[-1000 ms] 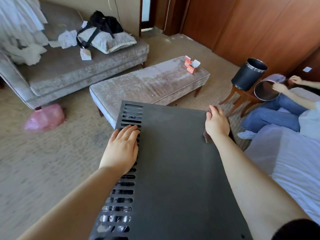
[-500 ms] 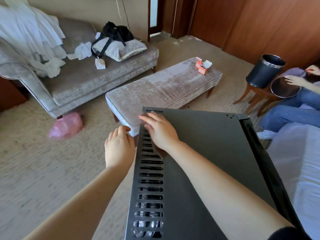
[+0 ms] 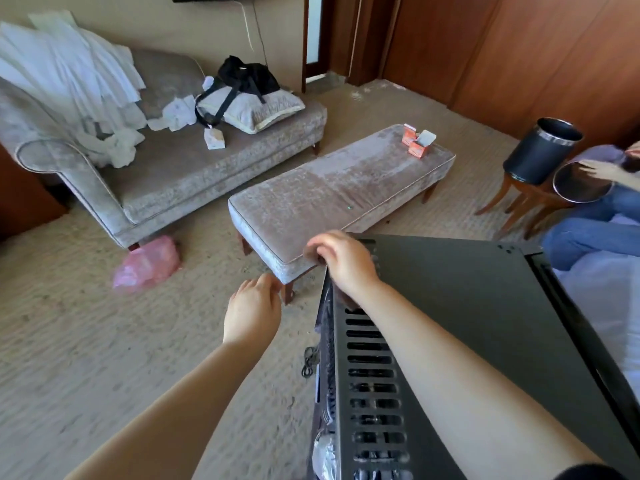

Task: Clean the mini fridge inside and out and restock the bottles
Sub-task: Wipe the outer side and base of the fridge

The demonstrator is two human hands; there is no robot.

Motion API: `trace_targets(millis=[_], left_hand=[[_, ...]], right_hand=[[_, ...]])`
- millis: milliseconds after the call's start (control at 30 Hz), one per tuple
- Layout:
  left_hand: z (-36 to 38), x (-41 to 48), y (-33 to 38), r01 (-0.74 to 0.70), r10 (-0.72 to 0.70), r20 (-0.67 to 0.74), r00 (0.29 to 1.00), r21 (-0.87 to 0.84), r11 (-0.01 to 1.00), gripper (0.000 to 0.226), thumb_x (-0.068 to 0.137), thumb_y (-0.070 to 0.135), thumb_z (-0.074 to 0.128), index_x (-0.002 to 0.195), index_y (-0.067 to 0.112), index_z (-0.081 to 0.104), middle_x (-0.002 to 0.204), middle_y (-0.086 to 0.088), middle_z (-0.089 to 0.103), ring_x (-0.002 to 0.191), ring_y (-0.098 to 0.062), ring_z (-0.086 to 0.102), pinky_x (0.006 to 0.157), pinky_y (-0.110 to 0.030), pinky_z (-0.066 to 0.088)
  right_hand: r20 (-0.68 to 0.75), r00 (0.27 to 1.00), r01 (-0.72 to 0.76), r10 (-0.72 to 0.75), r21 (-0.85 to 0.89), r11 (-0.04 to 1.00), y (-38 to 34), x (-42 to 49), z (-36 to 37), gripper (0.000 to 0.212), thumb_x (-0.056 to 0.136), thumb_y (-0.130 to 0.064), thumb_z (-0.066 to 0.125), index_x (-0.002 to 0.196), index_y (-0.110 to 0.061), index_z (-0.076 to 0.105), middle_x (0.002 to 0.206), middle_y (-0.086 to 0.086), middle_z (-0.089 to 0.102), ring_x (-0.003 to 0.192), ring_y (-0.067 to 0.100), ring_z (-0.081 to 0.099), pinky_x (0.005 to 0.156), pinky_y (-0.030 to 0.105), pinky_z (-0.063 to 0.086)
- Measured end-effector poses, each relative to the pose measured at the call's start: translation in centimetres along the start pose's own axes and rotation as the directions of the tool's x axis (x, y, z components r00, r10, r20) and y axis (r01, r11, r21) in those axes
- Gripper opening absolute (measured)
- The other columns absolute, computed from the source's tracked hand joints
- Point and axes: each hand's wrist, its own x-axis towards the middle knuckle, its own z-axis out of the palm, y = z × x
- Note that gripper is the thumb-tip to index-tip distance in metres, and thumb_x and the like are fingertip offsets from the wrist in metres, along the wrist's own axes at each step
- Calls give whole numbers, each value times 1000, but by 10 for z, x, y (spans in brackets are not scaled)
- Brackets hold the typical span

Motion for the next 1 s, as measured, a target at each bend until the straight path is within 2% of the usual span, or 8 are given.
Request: trace_targets(millis=[100,200,267,433,533,667,800,1000], left_hand=[[-3,10,16,-15,10,-40,999,-125,992,19,93,9,44,99,10,62,95,-6,65,94,-26,56,75,-36,44],[-1,17,40,-47,39,-38,998,-212,976,20,94,8,43,99,10,62,97,-7,64,94,-25,56,75,-33,42],[4,15,60,-89,87,-21,996,-261,961,20,94,8,43,99,10,62,97,-7,64,97,-26,55,77,-33,43],[33,-30,122,-290,320,71,945,-273,917,20,90,7,49,106,8,61,103,-8,64,104,-27,52,85,-37,44],[57,-69,154,-462,497,132,858,-226,858,22,88,9,50,108,8,60,105,-8,62,102,-27,52,86,-38,44],[92,-115,204,-597,616,88,783,-172,783,34,84,21,36,101,7,62,100,-7,64,92,-30,58,82,-40,50],[136,-168,251,-559,564,115,818,-71,826,40,83,29,34,102,7,63,109,-9,63,103,-33,58,92,-44,49],[176,-221,283,-548,523,176,834,155,822,35,88,30,57,116,9,60,127,-9,59,119,-29,53,105,-43,39]], right_hand=[[132,986,104,-99,-26,994,-13,-47,-4,20,92,-9,56,104,-18,70,107,-4,65,99,17,59,84,31,46],[154,986,62,-62,6,998,-15,-101,-21,21,93,-11,57,109,-19,69,115,-7,63,107,7,56,93,16,42],[49,999,18,-16,-37,999,-9,-138,-36,23,91,-8,60,109,-20,70,120,-6,62,116,4,53,101,10,35],[-228,955,-222,191,-121,967,42,-211,-95,28,88,-3,64,110,-19,72,121,-4,63,119,12,55,104,27,41],[-321,908,-323,269,-129,937,70,-246,-123,27,89,-5,64,111,-19,72,122,-3,63,114,16,59,99,18,38],[-400,838,-448,372,-113,887,102,-298,-161,26,93,-10,60,115,-17,70,123,-2,62,113,17,59,96,21,40],[-372,869,-379,326,-78,922,122,-362,-195,28,91,-7,62,114,-19,69,121,-8,62,107,7,57,91,6,34],[-284,927,-261,246,-14,965,144,-430,-220,25,92,-12,60,113,-22,69,119,-10,62,105,6,59,87,14,42]])
